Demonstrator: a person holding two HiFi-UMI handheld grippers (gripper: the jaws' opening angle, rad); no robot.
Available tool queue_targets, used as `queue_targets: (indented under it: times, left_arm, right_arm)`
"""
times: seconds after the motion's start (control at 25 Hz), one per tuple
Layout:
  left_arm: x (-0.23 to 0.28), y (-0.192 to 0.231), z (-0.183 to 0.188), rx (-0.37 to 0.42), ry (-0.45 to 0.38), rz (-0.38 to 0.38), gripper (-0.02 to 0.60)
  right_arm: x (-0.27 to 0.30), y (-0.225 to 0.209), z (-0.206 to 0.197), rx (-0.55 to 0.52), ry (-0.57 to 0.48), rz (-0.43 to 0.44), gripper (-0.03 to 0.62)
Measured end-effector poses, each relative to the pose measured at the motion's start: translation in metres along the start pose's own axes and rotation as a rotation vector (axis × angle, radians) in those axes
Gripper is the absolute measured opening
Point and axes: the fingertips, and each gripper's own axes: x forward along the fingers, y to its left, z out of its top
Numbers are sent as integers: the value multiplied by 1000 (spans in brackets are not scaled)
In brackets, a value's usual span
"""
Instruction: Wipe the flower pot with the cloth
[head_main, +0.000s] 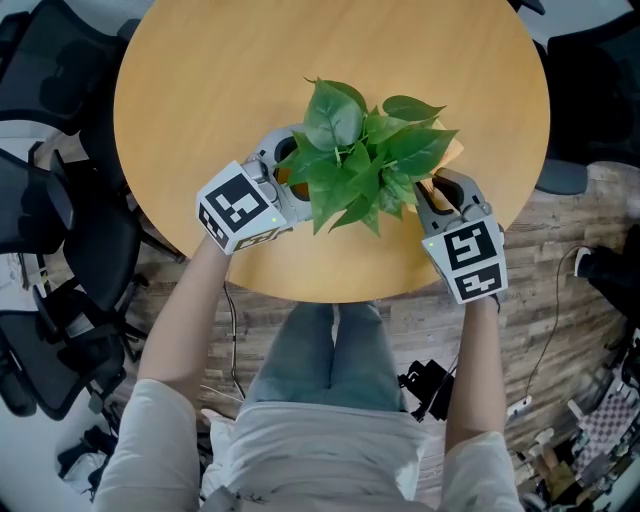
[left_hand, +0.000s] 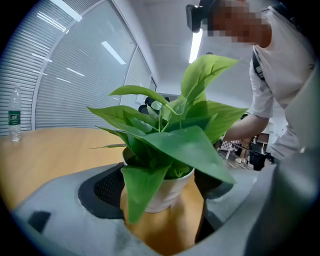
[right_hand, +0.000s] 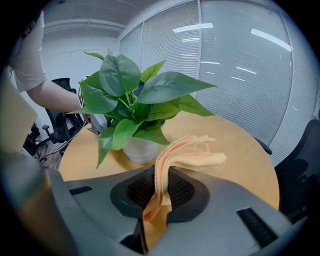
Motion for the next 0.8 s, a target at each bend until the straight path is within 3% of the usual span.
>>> queue_targets:
  times: [0.8]
  left_arm:
    - [5, 0, 0, -90, 1, 253, 448]
  right_arm:
    - [7, 27, 9, -50, -19, 56, 50]
